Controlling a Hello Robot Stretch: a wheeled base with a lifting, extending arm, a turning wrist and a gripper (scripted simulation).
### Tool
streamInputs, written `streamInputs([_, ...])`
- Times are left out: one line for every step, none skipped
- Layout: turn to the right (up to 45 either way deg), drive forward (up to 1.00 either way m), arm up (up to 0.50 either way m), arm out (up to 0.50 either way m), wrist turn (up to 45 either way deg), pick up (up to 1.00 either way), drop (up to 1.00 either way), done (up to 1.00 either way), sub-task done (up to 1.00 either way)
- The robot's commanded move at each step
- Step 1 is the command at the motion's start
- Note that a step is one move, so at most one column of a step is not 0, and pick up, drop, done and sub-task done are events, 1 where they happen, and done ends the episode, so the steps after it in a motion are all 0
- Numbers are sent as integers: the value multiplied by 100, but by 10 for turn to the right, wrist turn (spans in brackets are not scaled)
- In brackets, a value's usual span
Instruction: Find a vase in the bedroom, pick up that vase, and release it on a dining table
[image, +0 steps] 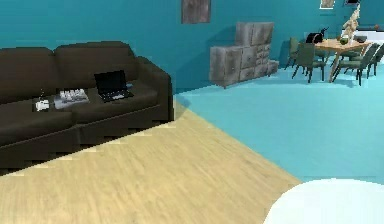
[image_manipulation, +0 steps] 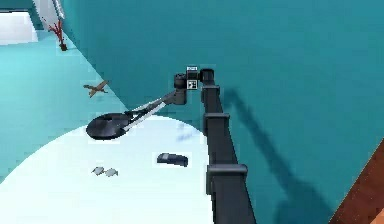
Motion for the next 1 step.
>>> streamInputs([0,0,0,0,0,0,100,0,0])
